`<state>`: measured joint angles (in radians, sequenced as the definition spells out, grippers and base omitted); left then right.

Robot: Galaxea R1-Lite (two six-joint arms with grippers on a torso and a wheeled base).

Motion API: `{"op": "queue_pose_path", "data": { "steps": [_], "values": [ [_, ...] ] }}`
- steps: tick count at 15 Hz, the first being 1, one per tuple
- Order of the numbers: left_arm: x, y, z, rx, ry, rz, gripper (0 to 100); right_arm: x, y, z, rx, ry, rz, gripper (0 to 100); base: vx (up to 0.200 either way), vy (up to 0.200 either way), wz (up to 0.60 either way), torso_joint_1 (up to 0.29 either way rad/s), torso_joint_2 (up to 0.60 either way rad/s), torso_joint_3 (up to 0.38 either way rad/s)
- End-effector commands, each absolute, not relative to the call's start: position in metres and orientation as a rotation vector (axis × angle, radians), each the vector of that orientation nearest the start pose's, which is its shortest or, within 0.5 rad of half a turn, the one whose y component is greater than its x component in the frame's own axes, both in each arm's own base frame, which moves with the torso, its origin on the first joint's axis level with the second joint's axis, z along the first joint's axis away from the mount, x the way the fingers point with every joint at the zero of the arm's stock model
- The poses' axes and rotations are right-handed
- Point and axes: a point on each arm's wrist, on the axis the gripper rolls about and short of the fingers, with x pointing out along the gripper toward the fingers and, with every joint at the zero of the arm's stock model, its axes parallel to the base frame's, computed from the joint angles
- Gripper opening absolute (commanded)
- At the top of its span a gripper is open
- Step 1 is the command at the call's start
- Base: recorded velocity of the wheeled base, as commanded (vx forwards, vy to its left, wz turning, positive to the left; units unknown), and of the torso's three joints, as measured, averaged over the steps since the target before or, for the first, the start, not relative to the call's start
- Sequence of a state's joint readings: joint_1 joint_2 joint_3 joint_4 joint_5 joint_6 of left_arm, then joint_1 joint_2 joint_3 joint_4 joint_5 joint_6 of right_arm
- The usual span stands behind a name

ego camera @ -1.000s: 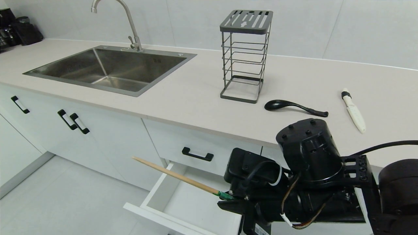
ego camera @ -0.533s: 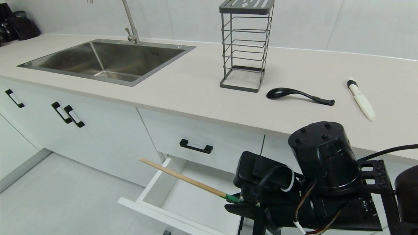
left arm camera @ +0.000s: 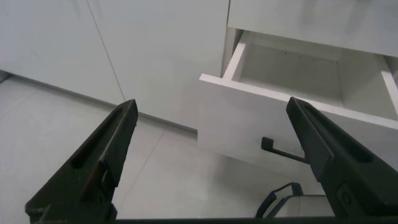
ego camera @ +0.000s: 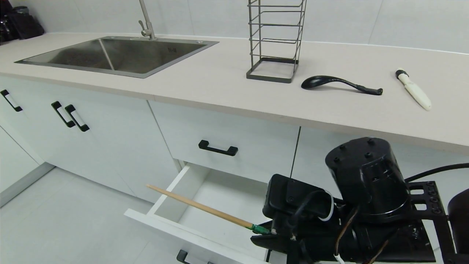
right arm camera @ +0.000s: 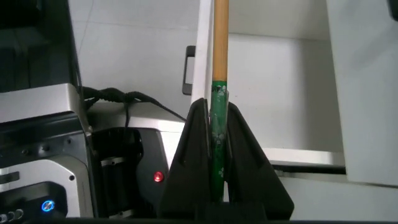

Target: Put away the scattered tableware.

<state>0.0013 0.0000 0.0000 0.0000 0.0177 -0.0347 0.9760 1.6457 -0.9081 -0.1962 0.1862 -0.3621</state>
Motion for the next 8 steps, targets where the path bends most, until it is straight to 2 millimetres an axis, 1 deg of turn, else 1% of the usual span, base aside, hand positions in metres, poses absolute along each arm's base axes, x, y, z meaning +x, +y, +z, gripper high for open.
{"op": "queue_pose_path", "data": {
  "steps": [1,2,3,4,5,7,8],
  "values": [
    [-0.023,0.000,0.076,-0.035,-0.002,0.020,100,0.159,0.239,0.186,-0.573,0.318,1.227,0,0.000,0.000,0.00,-0.149,0.28,0.119],
    [-0.023,0.000,0.076,-0.035,-0.002,0.020,100,0.160,0.236,0.190,-0.580,0.295,1.220,0,0.000,0.000,0.00,-0.100,0.27,0.139],
    [-0.023,0.000,0.076,-0.035,-0.002,0.020,100,0.159,0.229,0.196,-0.577,0.283,1.187,0,0.000,0.000,0.00,-0.066,0.27,0.051],
    [-0.023,0.000,0.076,-0.035,-0.002,0.020,100,0.158,0.227,0.197,-0.581,0.278,1.160,0,0.000,0.000,0.00,-0.027,0.25,0.032],
    [-0.023,0.000,0.076,-0.035,-0.002,0.020,100,0.158,0.232,0.196,-0.561,0.267,1.115,0,0.000,0.000,0.00,-0.007,0.15,0.041],
    [-0.023,0.000,0.076,-0.035,-0.002,0.020,100,0.154,0.255,0.182,-0.515,0.241,1.077,0,0.000,0.000,0.00,-0.001,0.04,0.018],
    [-0.023,0.000,0.076,-0.035,-0.002,0.020,100,0.155,0.266,0.175,-0.494,0.245,1.048,0,0.000,0.000,0.00,0.000,0.00,0.000]
  ]
}}
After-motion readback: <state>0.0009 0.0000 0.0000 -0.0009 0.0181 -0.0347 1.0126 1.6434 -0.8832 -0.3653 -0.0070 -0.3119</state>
